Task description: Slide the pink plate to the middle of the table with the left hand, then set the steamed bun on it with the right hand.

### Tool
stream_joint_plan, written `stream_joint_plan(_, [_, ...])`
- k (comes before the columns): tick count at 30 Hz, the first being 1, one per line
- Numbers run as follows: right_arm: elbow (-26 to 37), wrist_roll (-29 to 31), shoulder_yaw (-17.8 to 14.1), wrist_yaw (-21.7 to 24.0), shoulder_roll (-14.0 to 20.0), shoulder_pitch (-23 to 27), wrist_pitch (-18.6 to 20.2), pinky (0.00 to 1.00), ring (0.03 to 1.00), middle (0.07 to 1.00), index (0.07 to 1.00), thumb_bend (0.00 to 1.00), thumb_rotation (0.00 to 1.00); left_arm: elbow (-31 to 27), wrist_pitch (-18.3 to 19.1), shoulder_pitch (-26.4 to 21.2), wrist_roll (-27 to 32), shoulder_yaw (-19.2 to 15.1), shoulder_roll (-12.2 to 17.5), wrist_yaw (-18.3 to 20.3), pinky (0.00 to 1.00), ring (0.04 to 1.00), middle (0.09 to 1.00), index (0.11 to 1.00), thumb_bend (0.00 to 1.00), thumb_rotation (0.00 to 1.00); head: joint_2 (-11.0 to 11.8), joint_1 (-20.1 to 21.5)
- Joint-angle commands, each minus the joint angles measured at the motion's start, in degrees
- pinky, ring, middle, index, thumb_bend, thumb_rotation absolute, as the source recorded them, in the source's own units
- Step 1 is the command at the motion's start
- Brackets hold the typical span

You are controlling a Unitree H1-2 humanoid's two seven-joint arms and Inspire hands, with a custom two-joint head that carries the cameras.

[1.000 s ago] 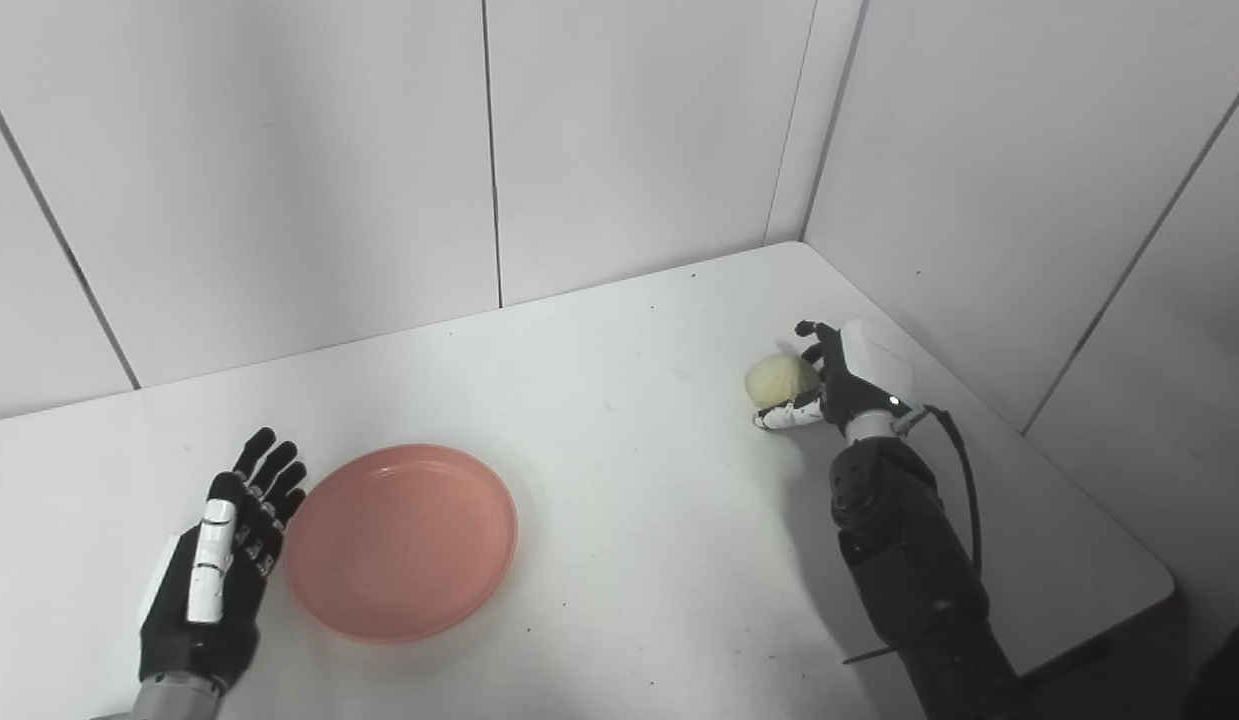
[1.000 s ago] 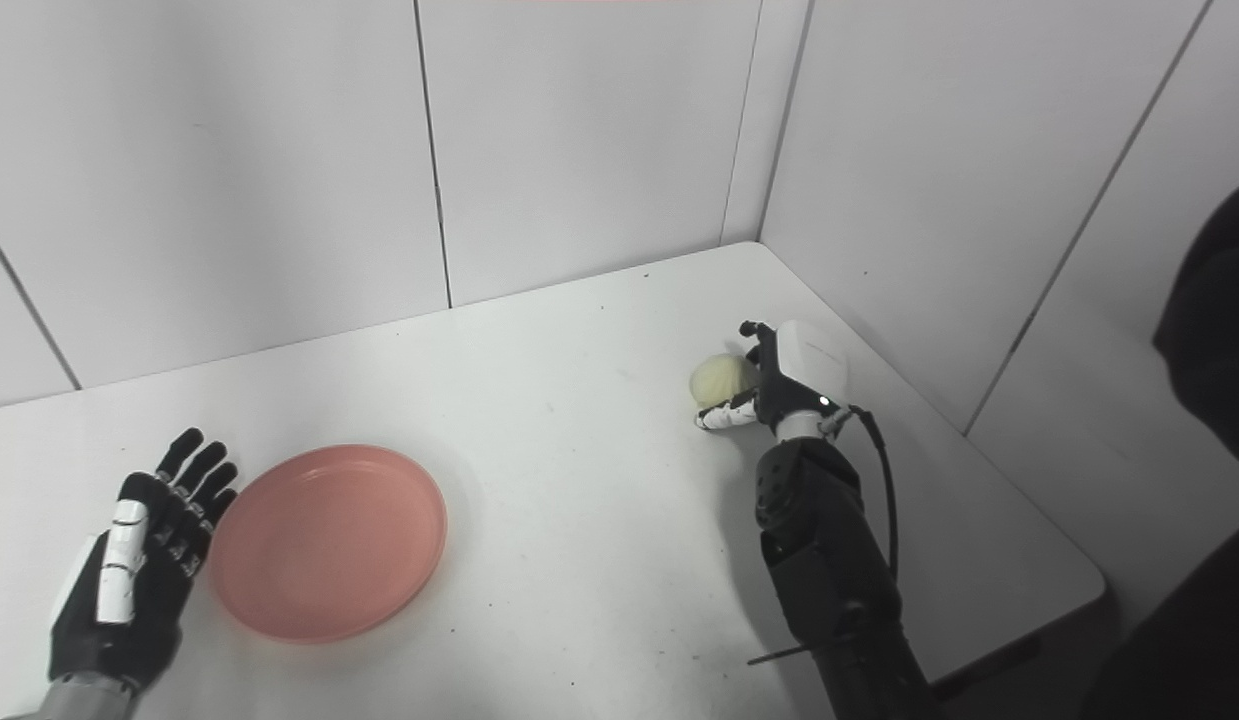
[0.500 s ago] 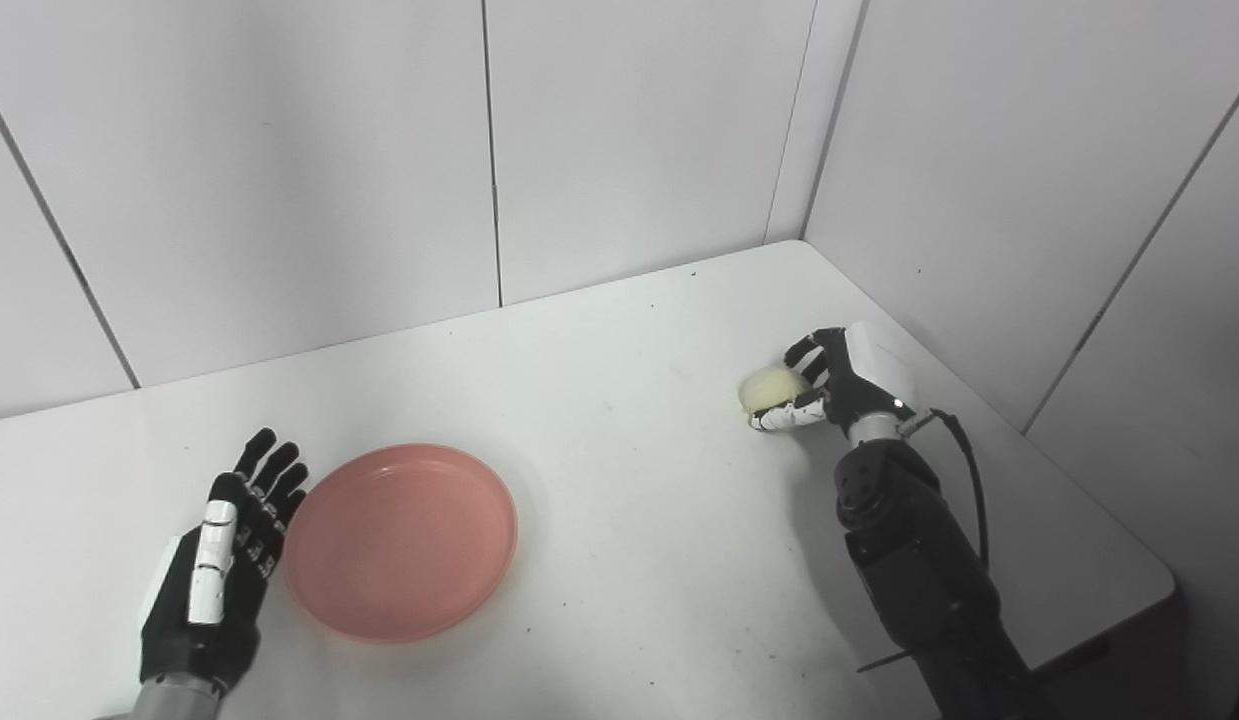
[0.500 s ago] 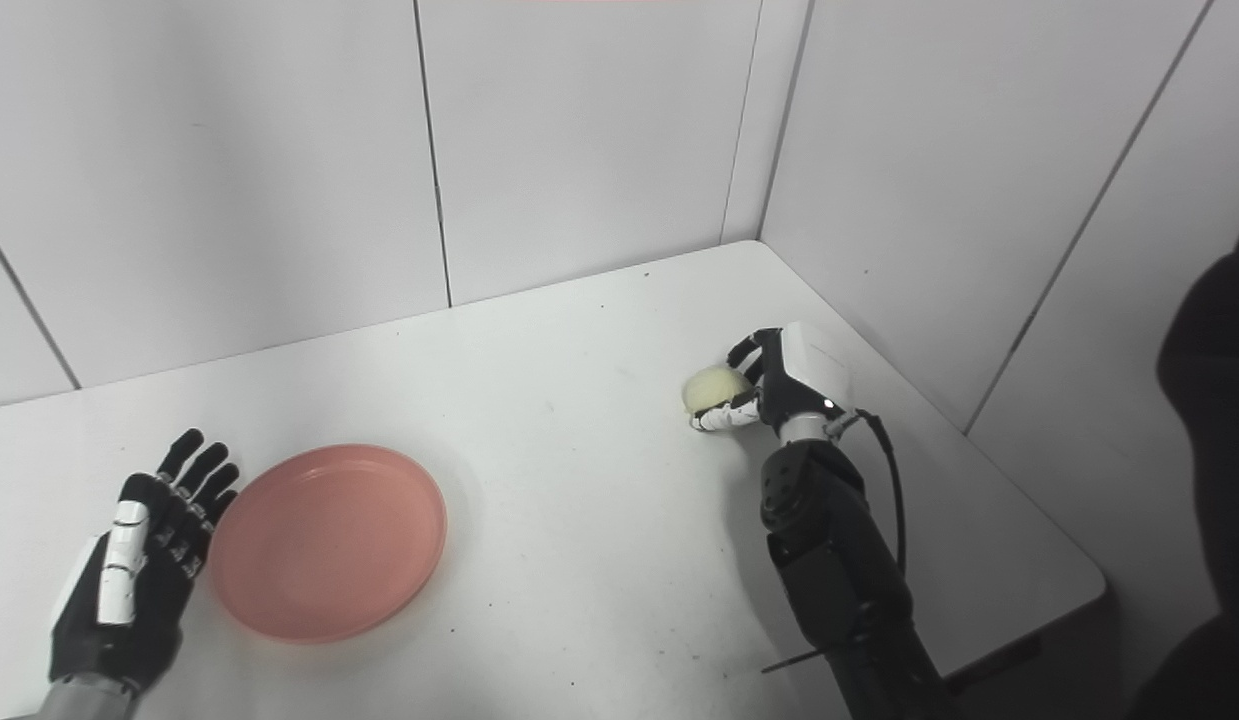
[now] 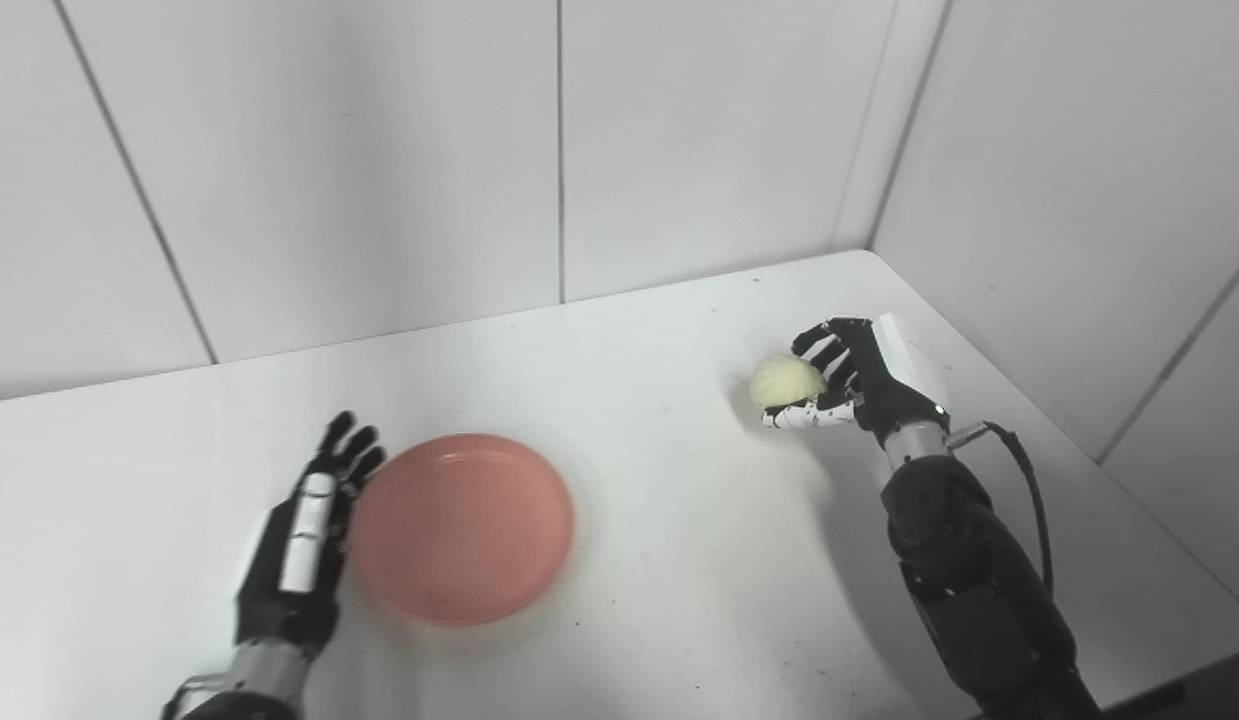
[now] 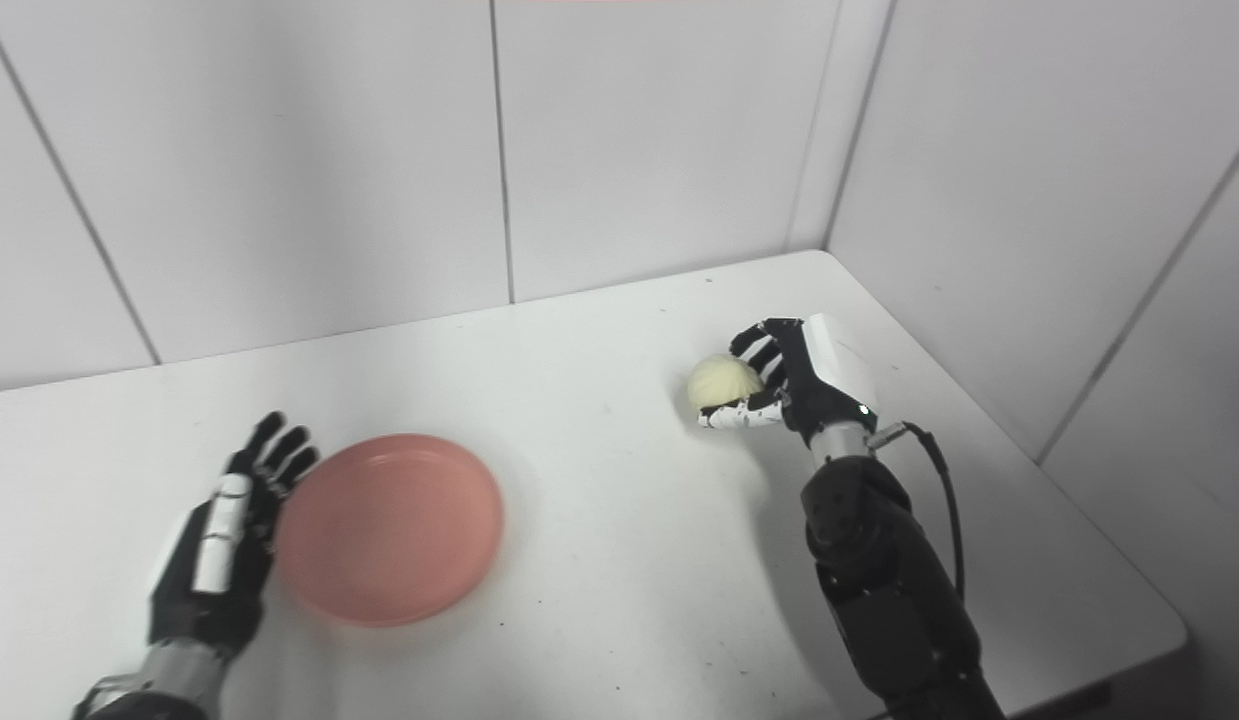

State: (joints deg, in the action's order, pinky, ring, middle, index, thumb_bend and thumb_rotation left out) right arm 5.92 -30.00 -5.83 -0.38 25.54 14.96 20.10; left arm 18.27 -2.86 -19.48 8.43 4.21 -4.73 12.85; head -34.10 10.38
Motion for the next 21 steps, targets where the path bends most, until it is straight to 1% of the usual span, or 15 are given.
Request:
stream_joint_plan(1, [3.88, 1.01, 0.12, 1.06, 0.11, 0.87, 0.13, 0.32, 0.388, 0.445, 0.525, 0.52, 0.00, 1.76, -2.28, 0.19, 0.01, 0.18, -1.18, -0.40, 0.95, 0.937, 0.931, 0.924, 0.51, 0.83, 0.04, -1.67])
stream_joint_plan(2, [4.74, 1.93, 0.51, 1.61, -0.25, 0.61, -0.67, 0.33, 0.391, 0.445, 0.525, 0.52, 0.00, 2.43, -2.95, 0.01, -0.24, 0.29, -1.46, -0.43, 0.95, 0.938, 0.932, 0.924, 0.51, 0.83, 0.00, -3.07])
stream_joint_plan(3, [5.22, 2.56, 0.73, 1.99, -0.48, 0.43, -1.34, 0.34, 0.401, 0.452, 0.522, 0.52, 0.00, 2.89, -3.40, -0.11, -0.44, 0.35, -1.63, -0.44, 0.95, 0.941, 0.932, 0.923, 0.51, 0.84, 0.00, -3.07])
stream_joint_plan(4, [6.03, 2.70, 1.23, 2.27, -0.74, 0.20, -1.85, 0.34, 0.404, 0.454, 0.521, 0.52, 0.00, 3.34, -3.63, -0.30, -0.79, 0.44, -1.91, -0.70, 0.95, 0.942, 0.933, 0.922, 0.51, 0.84, -0.06, -4.42])
stream_joint_plan(7, [7.71, 3.05, 2.17, 2.85, -1.24, -0.03, -1.83, 0.33, 0.390, 0.443, 0.528, 0.52, 0.00, 4.52, -4.50, -0.76, -1.72, 0.61, -2.61, -1.50, 0.96, 0.943, 0.932, 0.921, 0.51, 0.83, -0.01, -5.94])
stream_joint_plan(11, [9.10, 3.68, 3.79, 3.11, -1.98, -0.09, -4.64, 0.31, 0.384, 0.450, 0.520, 0.52, 0.00, 6.45, -6.16, -1.41, -2.92, 1.02, -3.15, -2.50, 0.95, 0.934, 0.925, 0.917, 0.51, 0.85, 0.02, -7.92])
stream_joint_plan(16, [9.38, 5.12, 6.08, 3.66, -2.37, 0.07, -8.58, 0.32, 0.391, 0.455, 0.520, 0.52, 0.00, 7.56, -6.76, -1.78, -4.22, 1.57, -3.47, -3.09, 0.94, 0.927, 0.922, 0.910, 0.55, 0.87, 0.01, -9.71])
stream_joint_plan(19, [10.27, 5.08, 8.17, 5.09, -3.36, 0.85, -8.19, 0.33, 0.394, 0.455, 0.520, 0.52, 0.00, 8.10, -7.55, -1.82, -4.77, 1.78, -3.68, -3.31, 0.94, 0.926, 0.922, 0.909, 0.55, 0.88, -0.13, -11.44])
stream_joint_plan(20, [10.47, 4.94, 8.79, 5.46, -3.59, 1.08, -8.17, 0.32, 0.389, 0.448, 0.524, 0.52, 0.00, 8.32, -7.87, -1.85, -4.87, 1.81, -3.74, -3.37, 0.94, 0.926, 0.922, 0.908, 0.56, 0.88, -0.13, -11.44])
stream_joint_plan(21, [10.84, 4.50, 9.83, 6.08, -4.16, 1.43, -7.49, 0.32, 0.388, 0.445, 0.526, 0.51, 0.00, 8.48, -7.98, -1.88, -5.04, 1.93, -3.77, -3.34, 0.94, 0.926, 0.922, 0.908, 0.56, 0.88, -0.27, -12.45])
